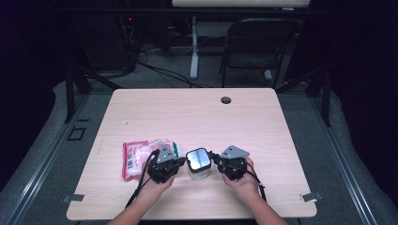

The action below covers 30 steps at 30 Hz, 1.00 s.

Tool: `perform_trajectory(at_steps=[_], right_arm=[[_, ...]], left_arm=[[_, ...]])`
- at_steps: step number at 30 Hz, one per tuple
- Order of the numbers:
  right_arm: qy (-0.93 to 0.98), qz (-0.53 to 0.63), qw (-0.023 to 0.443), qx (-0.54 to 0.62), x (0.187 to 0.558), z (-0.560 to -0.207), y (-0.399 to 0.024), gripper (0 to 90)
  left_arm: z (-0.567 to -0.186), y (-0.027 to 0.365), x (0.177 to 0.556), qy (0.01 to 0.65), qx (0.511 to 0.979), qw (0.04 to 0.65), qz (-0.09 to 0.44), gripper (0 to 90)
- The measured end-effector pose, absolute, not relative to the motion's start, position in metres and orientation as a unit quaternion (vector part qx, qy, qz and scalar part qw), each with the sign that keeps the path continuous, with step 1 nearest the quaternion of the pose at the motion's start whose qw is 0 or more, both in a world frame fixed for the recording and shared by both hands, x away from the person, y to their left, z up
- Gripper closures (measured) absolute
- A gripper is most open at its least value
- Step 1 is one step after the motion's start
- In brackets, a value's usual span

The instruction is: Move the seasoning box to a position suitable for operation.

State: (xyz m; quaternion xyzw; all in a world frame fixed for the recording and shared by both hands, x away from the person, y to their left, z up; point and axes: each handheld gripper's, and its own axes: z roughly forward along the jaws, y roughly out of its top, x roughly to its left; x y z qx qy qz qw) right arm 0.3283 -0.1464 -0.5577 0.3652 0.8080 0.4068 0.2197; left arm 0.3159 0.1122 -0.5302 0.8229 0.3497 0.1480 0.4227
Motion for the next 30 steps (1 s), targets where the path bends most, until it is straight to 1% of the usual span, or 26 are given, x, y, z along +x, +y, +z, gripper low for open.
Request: perform_trajectory(at_steps=[6,11,15,18,19,23,25,30], right_arm=[[0.814,0.393,0.222,0.366,0.322,-0.555,-0.144,79.7],[0.815,0.397,0.202,0.37,0.317,-0.553,-0.146,77.8],[0.818,0.399,0.195,0.366,0.315,-0.553,-0.146,77.0],[0.816,0.405,0.193,0.366,0.315,-0.553,-0.146,75.5],[0.816,0.41,0.19,0.361,0.313,-0.552,-0.146,72.9],[0.816,0.42,0.184,0.353,0.309,-0.547,-0.15,69.6],[0.816,0.423,0.173,0.355,0.308,-0.544,-0.152,69.1],[0.812,0.427,0.176,0.356,0.304,-0.538,-0.158,69.1]], left_arm=[[-0.533,0.113,0.317,0.353,0.824,0.418,0.147,90.0],[-0.533,0.114,0.319,0.353,0.825,0.416,0.147,90.0],[-0.533,0.116,0.321,0.354,0.824,0.416,0.148,90.0],[-0.533,0.116,0.322,0.356,0.823,0.417,0.147,90.0],[-0.532,0.117,0.323,0.358,0.823,0.414,0.149,90.0],[-0.526,0.121,0.325,0.36,0.817,0.423,0.154,90.0],[-0.523,0.123,0.326,0.36,0.815,0.426,0.157,90.0],[-0.52,0.124,0.328,0.359,0.813,0.429,0.162,90.0]])
